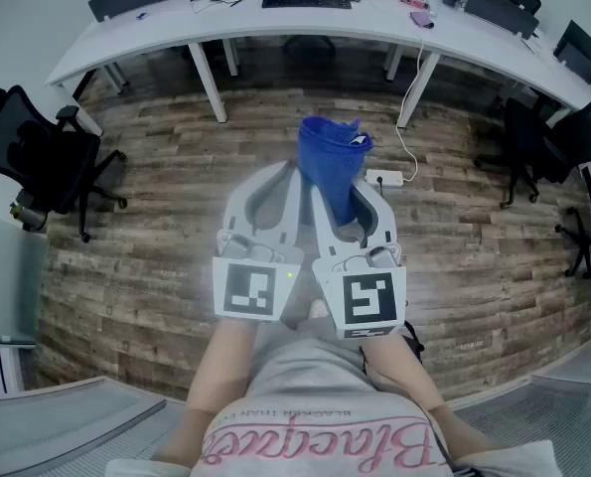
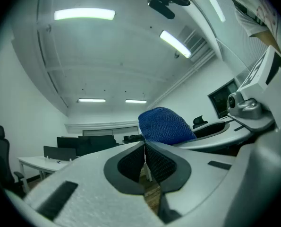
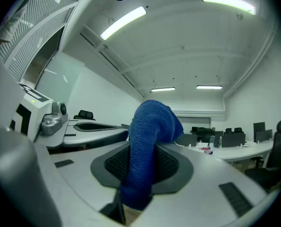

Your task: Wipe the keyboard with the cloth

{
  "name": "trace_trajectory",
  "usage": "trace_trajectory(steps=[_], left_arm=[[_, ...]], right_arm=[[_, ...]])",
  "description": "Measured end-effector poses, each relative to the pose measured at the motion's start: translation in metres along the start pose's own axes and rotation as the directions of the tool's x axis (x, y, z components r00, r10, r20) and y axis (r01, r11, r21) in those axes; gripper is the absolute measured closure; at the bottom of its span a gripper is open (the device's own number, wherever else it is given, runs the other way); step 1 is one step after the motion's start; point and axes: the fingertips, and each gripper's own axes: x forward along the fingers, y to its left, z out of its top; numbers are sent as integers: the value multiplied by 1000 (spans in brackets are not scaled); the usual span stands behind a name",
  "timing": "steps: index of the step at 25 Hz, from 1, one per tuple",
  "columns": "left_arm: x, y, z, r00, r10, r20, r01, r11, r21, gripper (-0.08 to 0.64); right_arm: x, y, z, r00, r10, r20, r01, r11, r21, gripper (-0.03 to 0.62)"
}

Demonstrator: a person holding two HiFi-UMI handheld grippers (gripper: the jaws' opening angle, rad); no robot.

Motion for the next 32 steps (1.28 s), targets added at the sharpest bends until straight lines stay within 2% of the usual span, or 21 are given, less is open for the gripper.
trace_trajectory(steps=[6,11,16,23,32], left_arm=[[5,3,4,1000,17,15,-17,1000,-17,554],[18,-7,9,998,41,40,-41,999,-9,554],[28,-11,-5,998,62,19,-62,998,-6,554],[61,13,-20,996,84,-4,-84,996,-27,554],[137,59,-33,998,56,7,-56,998,-11,554]], right_arm=[[0,0,3,1000,13,1,-13,1000,-5,495],[0,-22,1,1000,19,4,-19,1000,-8,495],[12,-36,-10,999,42,-2,-42,999,11,495],[46,-49,-19,998,58,-13,-58,998,16,495],[128,-86,-20,1000,18,-6,-18,999,30,495]])
